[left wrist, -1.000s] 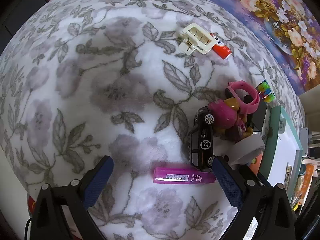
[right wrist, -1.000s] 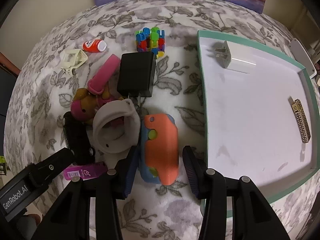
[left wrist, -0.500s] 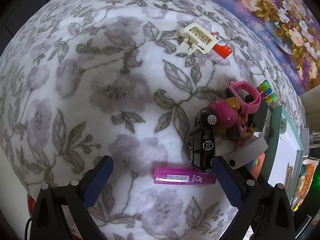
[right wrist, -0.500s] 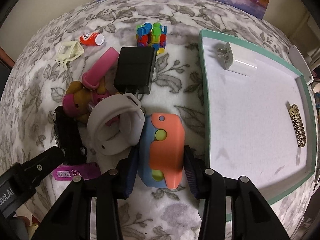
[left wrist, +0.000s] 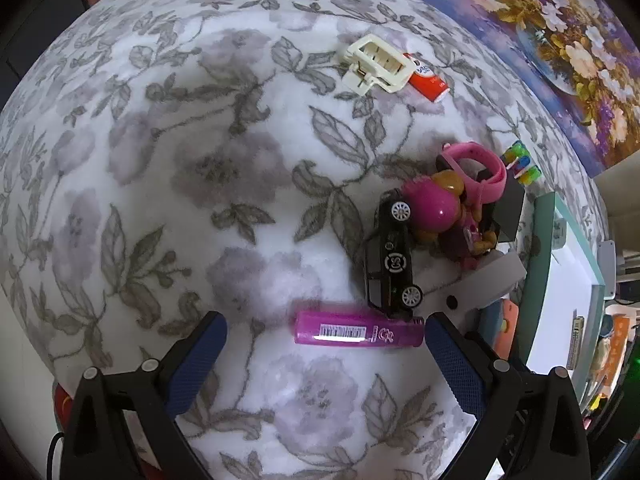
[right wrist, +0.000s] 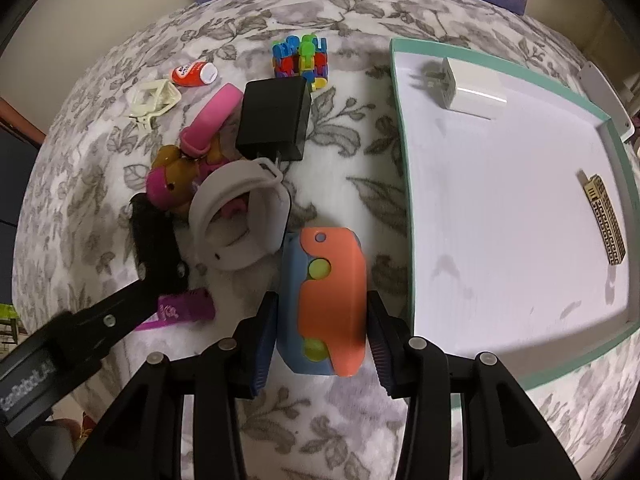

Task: Organize rigid objects
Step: 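Grasp the orange-blue toy with the right gripper while the left gripper grasps the pink lighter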

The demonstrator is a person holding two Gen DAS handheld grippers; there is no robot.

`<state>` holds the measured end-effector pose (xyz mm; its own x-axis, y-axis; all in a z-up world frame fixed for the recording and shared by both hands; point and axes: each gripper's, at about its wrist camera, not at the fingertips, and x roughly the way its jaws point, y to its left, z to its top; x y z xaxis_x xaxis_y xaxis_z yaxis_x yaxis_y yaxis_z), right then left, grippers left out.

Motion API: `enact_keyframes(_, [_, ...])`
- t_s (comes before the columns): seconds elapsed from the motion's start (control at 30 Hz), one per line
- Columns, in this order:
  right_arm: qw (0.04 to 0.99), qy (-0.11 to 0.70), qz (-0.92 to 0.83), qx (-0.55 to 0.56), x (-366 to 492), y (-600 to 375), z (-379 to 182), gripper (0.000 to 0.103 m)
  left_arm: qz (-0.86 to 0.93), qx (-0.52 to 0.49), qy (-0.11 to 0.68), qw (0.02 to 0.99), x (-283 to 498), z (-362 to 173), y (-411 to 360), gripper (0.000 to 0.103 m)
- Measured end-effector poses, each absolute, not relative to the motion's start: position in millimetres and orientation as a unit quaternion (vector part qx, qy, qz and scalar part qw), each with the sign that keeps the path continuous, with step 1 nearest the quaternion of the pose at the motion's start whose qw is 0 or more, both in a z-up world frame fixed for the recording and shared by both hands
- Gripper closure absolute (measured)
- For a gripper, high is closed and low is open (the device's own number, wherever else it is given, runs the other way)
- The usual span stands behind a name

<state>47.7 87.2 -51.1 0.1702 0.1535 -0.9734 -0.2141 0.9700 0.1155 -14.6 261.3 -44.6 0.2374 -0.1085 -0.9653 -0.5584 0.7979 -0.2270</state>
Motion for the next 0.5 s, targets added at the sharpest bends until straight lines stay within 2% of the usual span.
enact_keyframes(0.23, [0.771, 0.625, 0.125, -0.006, 36.9, 74.9, -33.4, 0.060, 0.144, -0.273, 0.607, 0.732, -13.1, -48.3, 250.6, 0.003])
enact_keyframes(0.5, [0.775, 0.619, 0.125, 0.019, 42.9, 55.1, -17.6, 0.067, 0.143, -0.267, 0.613, 0.730, -9.9, -53.8, 244.5, 0.003])
